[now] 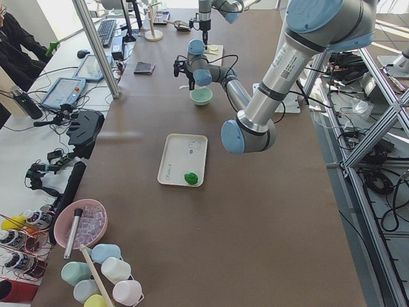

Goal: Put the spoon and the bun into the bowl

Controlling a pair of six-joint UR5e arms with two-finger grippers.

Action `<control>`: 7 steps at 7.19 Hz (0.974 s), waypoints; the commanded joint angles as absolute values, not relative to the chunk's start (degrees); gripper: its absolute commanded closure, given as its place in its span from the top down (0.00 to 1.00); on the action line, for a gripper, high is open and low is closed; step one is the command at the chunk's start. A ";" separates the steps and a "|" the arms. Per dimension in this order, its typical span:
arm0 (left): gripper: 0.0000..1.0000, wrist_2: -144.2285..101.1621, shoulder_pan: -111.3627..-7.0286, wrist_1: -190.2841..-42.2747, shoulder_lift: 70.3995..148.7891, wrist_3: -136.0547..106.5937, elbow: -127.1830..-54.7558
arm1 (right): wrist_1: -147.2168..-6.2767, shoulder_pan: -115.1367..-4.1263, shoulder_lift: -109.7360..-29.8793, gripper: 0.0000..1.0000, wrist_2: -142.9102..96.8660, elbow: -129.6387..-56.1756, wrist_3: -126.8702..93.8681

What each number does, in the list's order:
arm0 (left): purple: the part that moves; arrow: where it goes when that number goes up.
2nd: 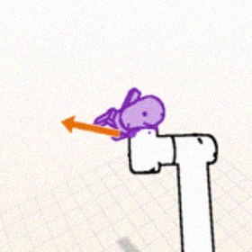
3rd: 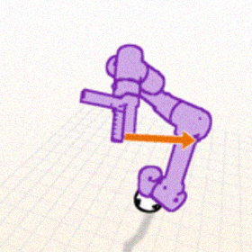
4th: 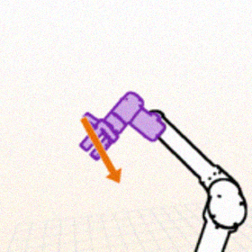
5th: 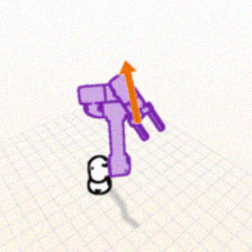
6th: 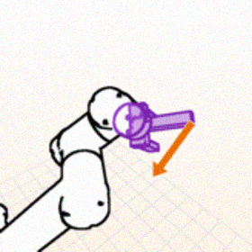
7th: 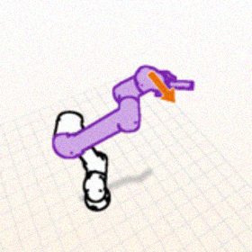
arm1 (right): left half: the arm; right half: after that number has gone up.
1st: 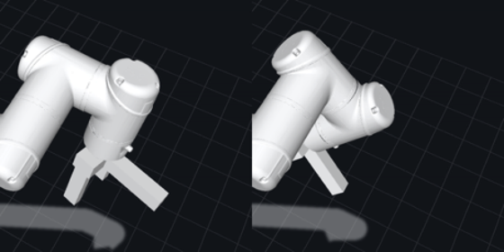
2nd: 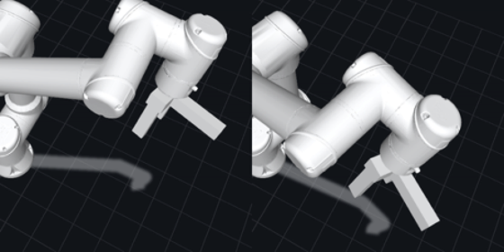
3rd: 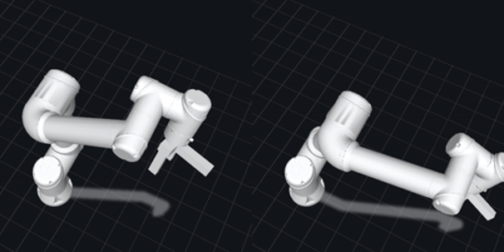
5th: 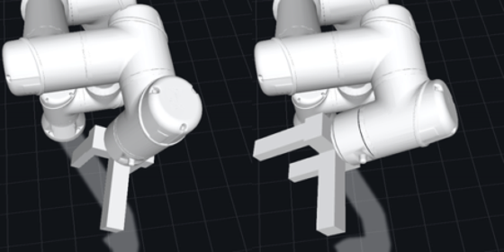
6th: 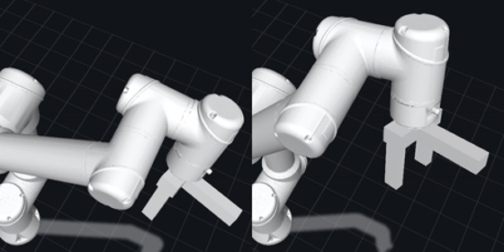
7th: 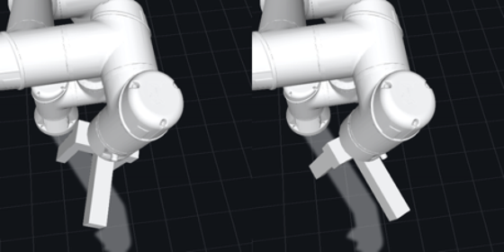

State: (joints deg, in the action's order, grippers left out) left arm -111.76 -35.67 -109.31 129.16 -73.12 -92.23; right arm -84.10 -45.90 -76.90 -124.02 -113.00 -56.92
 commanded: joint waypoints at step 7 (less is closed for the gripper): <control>0.98 -105.20 -33.47 -113.73 129.90 -74.72 -89.81 | -84.20 -43.60 -69.19 0.00 -123.22 -111.80 -63.80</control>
